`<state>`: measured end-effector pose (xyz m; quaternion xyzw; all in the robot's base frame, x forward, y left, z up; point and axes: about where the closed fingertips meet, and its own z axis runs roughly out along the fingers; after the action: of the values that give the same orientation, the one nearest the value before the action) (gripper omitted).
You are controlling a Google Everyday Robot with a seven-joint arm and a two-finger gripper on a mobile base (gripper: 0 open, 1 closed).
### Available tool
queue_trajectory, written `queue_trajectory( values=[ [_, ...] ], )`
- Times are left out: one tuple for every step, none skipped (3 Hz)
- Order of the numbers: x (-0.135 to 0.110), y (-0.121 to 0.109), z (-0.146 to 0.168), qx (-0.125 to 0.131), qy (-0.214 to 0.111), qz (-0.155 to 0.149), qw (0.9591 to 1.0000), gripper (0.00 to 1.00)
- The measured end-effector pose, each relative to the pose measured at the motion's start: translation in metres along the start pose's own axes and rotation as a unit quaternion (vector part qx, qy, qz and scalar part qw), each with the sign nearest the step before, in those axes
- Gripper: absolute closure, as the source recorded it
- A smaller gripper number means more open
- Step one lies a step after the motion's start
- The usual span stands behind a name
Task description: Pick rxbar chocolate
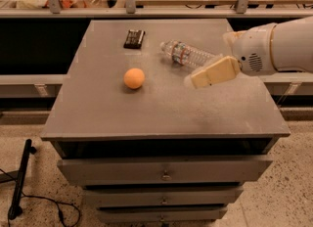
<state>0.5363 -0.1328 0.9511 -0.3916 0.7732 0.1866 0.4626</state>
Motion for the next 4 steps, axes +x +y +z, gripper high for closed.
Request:
queue_trajectory(
  values=[
    [-0.014, -0.004, 0.048, -0.004, -0.046, 0.01, 0.9989, 0.0],
    [-0.028, -0.011, 0.092, -0.002, -0.065, 0.01, 0.9978, 0.0],
    [-0.04, -0.019, 0.129, 0.006, -0.077, 0.006, 0.997, 0.0],
    [-0.044, -0.02, 0.156, 0.0, -0.074, -0.001, 0.9973, 0.0]
  ],
)
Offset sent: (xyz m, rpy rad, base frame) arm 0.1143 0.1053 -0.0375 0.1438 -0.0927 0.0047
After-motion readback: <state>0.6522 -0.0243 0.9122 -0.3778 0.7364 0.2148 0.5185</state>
